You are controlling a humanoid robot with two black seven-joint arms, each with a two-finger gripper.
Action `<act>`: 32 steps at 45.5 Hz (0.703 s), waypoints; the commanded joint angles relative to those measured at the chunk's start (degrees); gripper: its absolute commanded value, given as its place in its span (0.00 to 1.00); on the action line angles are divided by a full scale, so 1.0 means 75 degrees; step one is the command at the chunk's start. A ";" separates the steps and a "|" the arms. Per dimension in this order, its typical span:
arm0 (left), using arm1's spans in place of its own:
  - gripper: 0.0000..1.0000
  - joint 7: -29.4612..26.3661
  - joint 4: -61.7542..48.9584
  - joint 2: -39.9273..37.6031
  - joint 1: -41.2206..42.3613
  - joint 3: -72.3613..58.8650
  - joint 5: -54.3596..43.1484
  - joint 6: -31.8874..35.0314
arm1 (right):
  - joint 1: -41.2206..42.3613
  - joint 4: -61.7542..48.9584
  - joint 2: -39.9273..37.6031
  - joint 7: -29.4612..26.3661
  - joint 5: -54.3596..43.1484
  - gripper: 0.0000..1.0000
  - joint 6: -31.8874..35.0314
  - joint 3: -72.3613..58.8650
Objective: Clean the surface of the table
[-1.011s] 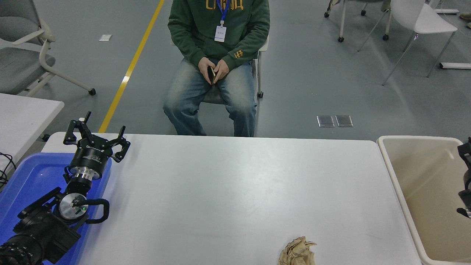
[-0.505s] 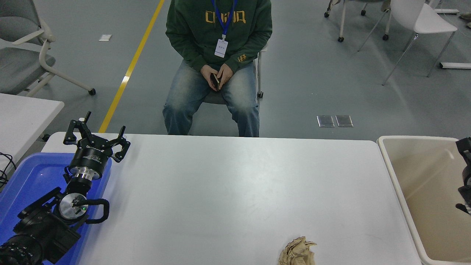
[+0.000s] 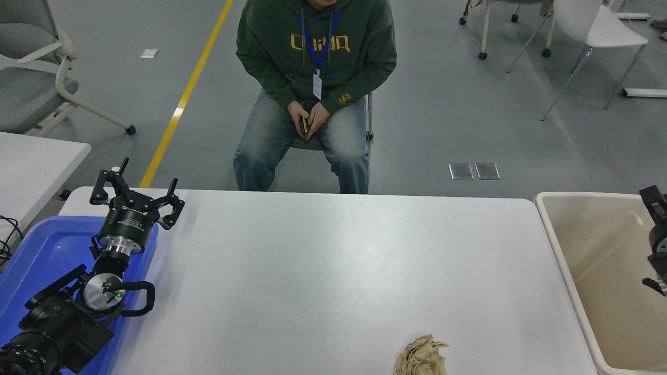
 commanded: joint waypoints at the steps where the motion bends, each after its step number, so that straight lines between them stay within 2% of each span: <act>1: 1.00 -0.0001 0.0001 0.0000 0.0000 0.0000 0.0001 0.0000 | 0.0292 0.2246 -0.1250 0.0016 -0.0011 1.00 0.0040 0.0988; 19: 1.00 0.0010 0.0001 0.0000 0.0000 0.0000 0.0001 0.0000 | 0.0374 0.5141 -0.2656 0.0005 -0.0011 1.00 0.0262 0.2218; 32: 1.00 -0.0001 0.0001 0.0000 0.0012 0.0000 0.0012 0.0000 | 0.0374 0.6454 -0.3125 0.0005 -0.0011 1.00 0.0672 0.2606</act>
